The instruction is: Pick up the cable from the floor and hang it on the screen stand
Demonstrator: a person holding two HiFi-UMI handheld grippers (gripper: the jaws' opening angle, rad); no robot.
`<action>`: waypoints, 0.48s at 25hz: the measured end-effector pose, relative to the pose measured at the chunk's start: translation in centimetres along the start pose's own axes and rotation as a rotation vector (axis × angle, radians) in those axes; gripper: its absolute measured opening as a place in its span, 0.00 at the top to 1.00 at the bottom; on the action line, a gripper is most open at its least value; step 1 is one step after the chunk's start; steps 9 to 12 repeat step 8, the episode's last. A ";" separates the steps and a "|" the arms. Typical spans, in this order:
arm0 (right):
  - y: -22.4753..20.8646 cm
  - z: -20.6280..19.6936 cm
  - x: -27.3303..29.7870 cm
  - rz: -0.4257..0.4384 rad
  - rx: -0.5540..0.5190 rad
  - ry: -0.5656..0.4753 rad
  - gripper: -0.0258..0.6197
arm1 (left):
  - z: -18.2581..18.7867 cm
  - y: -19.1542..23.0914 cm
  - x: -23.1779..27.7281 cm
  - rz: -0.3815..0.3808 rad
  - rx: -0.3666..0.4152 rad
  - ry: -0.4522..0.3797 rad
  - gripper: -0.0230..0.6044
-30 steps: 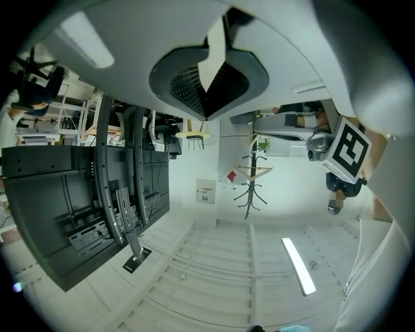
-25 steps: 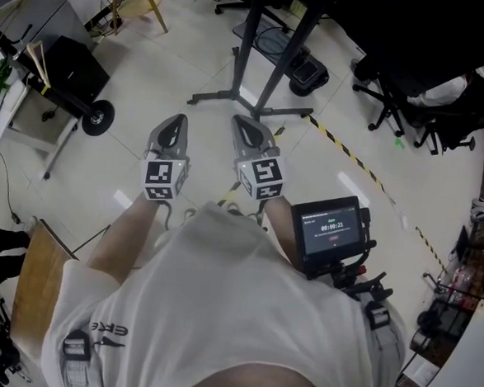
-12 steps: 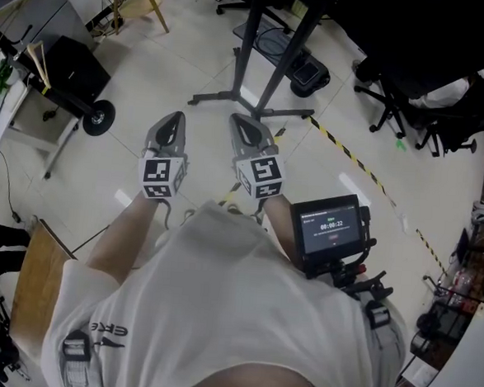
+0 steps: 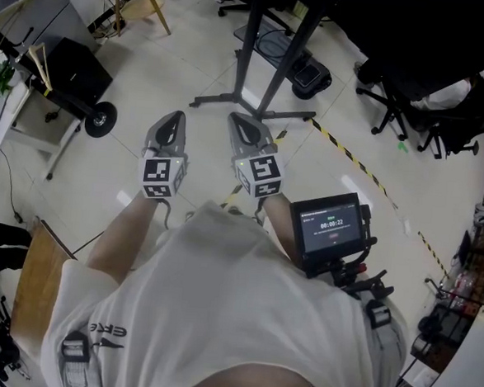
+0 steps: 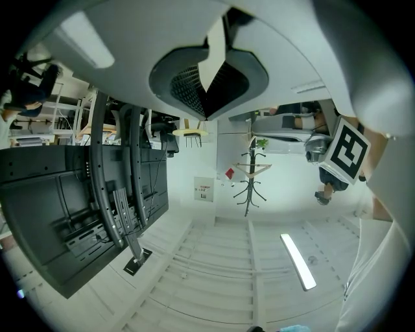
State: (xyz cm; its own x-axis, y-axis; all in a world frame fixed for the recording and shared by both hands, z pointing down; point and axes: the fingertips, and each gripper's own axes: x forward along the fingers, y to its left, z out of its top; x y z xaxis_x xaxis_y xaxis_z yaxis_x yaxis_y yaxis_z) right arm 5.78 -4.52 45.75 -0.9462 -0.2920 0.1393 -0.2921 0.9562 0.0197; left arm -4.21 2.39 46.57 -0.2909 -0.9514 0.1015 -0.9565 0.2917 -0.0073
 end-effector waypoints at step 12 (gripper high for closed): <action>0.0 0.5 0.4 0.006 -0.008 -0.020 0.94 | 0.1 0.5 0.2 0.023 0.000 -0.020 0.96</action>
